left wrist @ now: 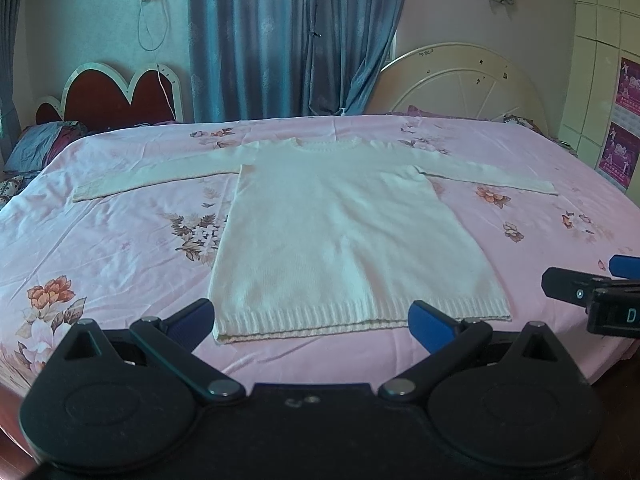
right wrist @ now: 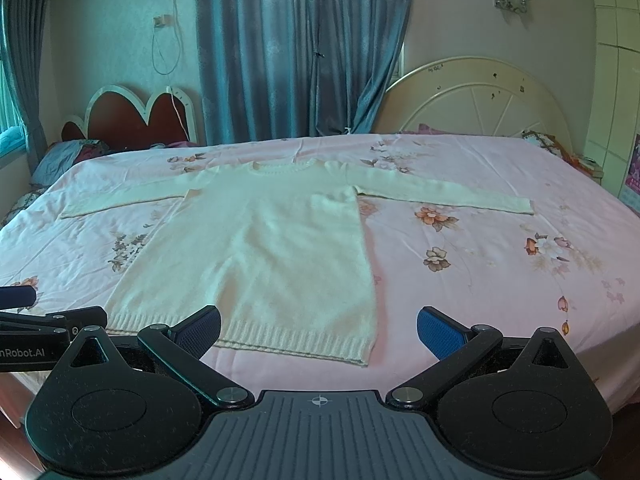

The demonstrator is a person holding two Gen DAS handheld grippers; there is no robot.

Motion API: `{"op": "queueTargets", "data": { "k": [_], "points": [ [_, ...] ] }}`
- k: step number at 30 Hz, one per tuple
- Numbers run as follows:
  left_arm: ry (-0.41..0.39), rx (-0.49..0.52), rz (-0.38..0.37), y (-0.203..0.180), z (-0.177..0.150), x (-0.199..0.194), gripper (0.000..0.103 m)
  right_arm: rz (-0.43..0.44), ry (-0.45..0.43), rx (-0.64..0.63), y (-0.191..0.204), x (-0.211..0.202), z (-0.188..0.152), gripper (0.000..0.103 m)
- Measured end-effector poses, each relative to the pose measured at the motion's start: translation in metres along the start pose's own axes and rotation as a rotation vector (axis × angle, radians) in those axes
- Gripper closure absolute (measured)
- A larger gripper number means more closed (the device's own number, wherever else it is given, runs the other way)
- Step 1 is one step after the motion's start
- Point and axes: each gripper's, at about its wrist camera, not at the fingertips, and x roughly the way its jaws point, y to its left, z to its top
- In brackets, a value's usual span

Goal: Fold small clothes

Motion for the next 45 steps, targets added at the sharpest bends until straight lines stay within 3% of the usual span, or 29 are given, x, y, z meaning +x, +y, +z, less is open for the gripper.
{"op": "queueTargets", "data": {
  "k": [45],
  "points": [
    [-0.004,-0.004,0.005,-0.0023,-0.0002,0.0007,0.000,0.002,0.000,-0.004,-0.0024,0.0007,-0.0010,0.000]
  ]
}}
